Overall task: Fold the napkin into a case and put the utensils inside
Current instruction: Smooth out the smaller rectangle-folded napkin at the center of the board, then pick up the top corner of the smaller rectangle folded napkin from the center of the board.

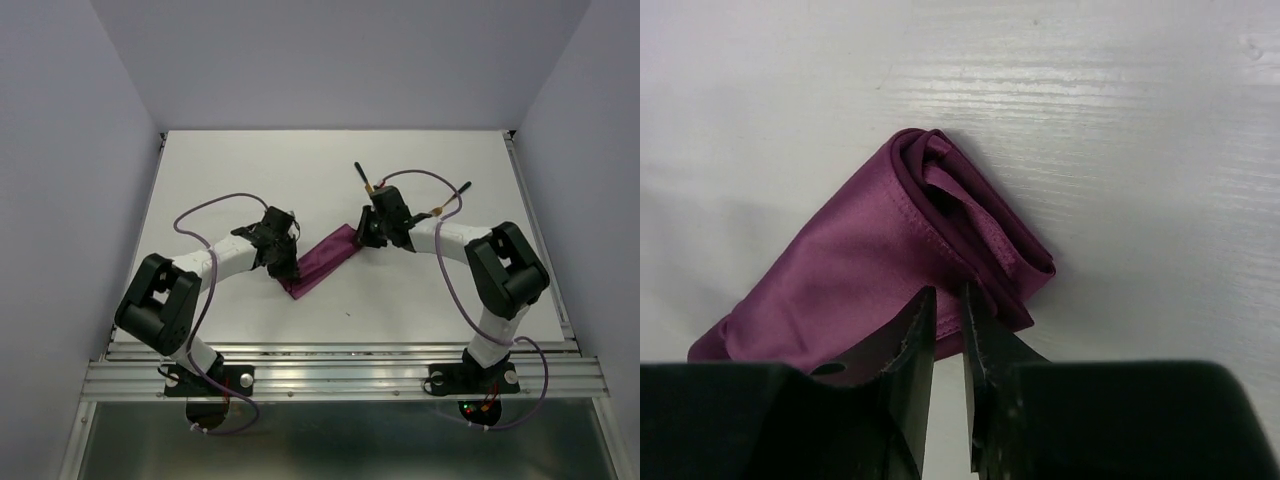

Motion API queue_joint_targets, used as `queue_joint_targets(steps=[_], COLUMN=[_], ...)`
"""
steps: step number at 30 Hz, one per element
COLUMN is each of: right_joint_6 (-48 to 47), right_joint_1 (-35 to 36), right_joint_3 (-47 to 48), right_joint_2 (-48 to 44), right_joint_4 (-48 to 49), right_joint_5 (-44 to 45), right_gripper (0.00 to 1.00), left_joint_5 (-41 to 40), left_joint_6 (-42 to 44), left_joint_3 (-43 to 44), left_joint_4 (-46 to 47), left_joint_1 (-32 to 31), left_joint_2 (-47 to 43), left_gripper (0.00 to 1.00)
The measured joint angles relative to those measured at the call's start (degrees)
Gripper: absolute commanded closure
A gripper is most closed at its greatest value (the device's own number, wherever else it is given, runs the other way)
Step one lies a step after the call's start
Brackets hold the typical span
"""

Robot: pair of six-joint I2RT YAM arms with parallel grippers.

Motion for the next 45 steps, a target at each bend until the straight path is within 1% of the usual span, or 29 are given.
queue_joint_targets(steps=[2,5,6,8,10,11,13,15,22,26,28,31,34,35,39,44,45], right_joint_6=[-0.1,-0.4,-0.5,-0.3,0.2,0.7,1.3,1.8,2.6,2.0,2.0,1.2,1.0,1.0,1.0,1.2,1.2], right_joint_1=[0.0,-0.1,-0.3,-1.4,-3.0,-4.3,-5.5,-6.6,-7.1,-7.8,-8.0,-8.2,-8.2,-8.2,-7.3,-6.1,-5.9], right_joint_3=[0.0,0.0,0.0,-0.2,-0.6,-1.4,-2.9,-4.7,-5.5,-4.4,-3.2,-0.8,0.7,0.7,0.4,-0.6,-0.8], right_joint_2=[-2.0,-6.0,-7.2,-8.9,-9.3,-9.3,-9.3,-9.2,-8.7,-5.0,-1.6,1.1,3.2,3.4,3.5,3.1,3.0], right_joint_4=[-0.9,-1.4,-1.3,-1.0,-0.6,-0.3,-0.5,-1.0,-1.3,-0.6,-0.3,1.5,3.4,4.0,4.9,6.0,6.0], right_joint_5=[1.2,3.6,4.2,4.7,4.5,4.5,4.4,3.8,1.2,0.2,-0.7,-2.7,-4.5,-5.0,-6.1,-7.0,-7.2], right_gripper=[0.76,0.76,0.76,0.76,0.73,0.7,0.69,0.66,0.66,0.66,0.67,0.69,0.69,0.69,0.7,0.7,0.71], left_joint_5=[-1.4,-3.4,-4.3,-6.1,-7.8,-8.6,-10.3,-11.8,-16.3,-16.8,-17.0,-17.1,-17.2,-17.3,-18.6,-20.2,-20.1], left_joint_6=[0.3,1.1,1.5,2.1,2.6,2.9,3.5,3.8,4.3,4.8,4.8,4.8,5.0,5.0,6.4,8.5,9.2], left_joint_3=[1.0,4.1,5.8,8.9,11.8,13.4,16.1,18.4,24.2,25.8,25.9,25.9,25.7,25.4,22.4,21.7,21.7], left_joint_4=[-1.0,-2.2,-2.2,-2.2,-2.2,-2.3,-2.4,-2.4,-4.3,-4.5,-4.3,-3.2,-1.5,-0.8,2.3,2.3,2.3], left_joint_1=[0.0,0.0,0.0,-0.3,-0.7,-1.0,-1.7,-2.8,-7.0,-8.2,-8.3,-8.3,-8.3,-8.2,-8.4,-8.9,-9.0], left_joint_2=[-1.5,-4.4,-5.6,-6.7,-6.8,-6.6,-5.8,-4.2,3.7,6.1,6.3,6.3,6.1,5.9,4.3,3.9,3.9], left_gripper=[0.91,0.8,0.75,0.68,0.65,0.61,0.53,0.52,0.52,0.52,0.52,0.52,0.48,0.46,0.46,0.46,0.43])
